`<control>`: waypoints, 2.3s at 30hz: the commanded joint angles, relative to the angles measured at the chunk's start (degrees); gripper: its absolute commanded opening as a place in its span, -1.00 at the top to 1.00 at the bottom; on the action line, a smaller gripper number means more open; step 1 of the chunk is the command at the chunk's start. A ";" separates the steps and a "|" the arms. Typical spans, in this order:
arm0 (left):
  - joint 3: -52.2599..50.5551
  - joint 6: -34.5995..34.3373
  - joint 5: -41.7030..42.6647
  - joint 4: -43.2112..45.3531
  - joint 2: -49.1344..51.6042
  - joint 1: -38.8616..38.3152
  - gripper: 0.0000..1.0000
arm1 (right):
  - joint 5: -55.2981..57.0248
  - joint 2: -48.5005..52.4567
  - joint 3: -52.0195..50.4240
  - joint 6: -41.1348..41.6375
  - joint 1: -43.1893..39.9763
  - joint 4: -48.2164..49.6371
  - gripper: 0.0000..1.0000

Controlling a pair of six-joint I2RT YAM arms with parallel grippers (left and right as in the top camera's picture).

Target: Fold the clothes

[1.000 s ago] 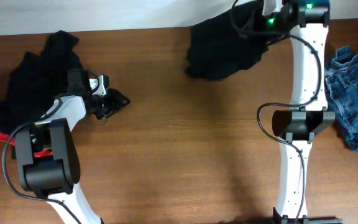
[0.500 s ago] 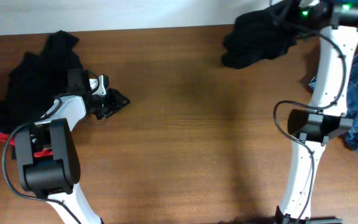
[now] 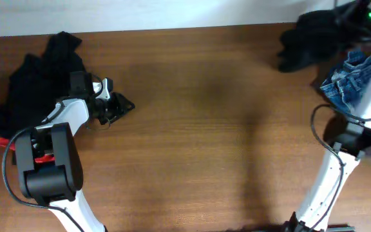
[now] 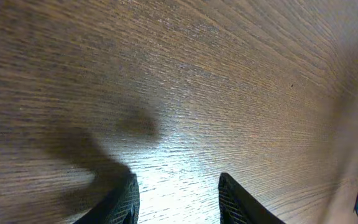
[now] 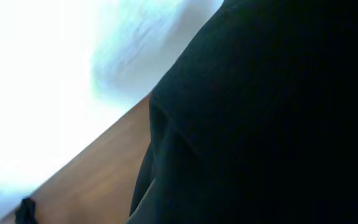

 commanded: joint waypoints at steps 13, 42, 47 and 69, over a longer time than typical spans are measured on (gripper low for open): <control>-0.98 -0.59 -2.43 -1.40 0.70 -0.31 0.17 | -6.25 -10.05 2.03 -0.61 -18.95 -2.45 0.92; -0.98 -0.57 -2.84 -2.21 0.70 -0.28 0.17 | 8.07 -9.62 -15.93 5.09 -26.80 -14.12 0.92; -0.98 -0.57 -2.89 -2.19 0.70 -0.28 0.17 | 12.94 -9.62 -22.75 6.95 -29.29 -14.08 0.92; -0.98 -0.57 -4.35 -2.21 0.70 -0.28 0.17 | 18.99 -9.62 -37.05 5.95 -33.31 -12.09 -0.98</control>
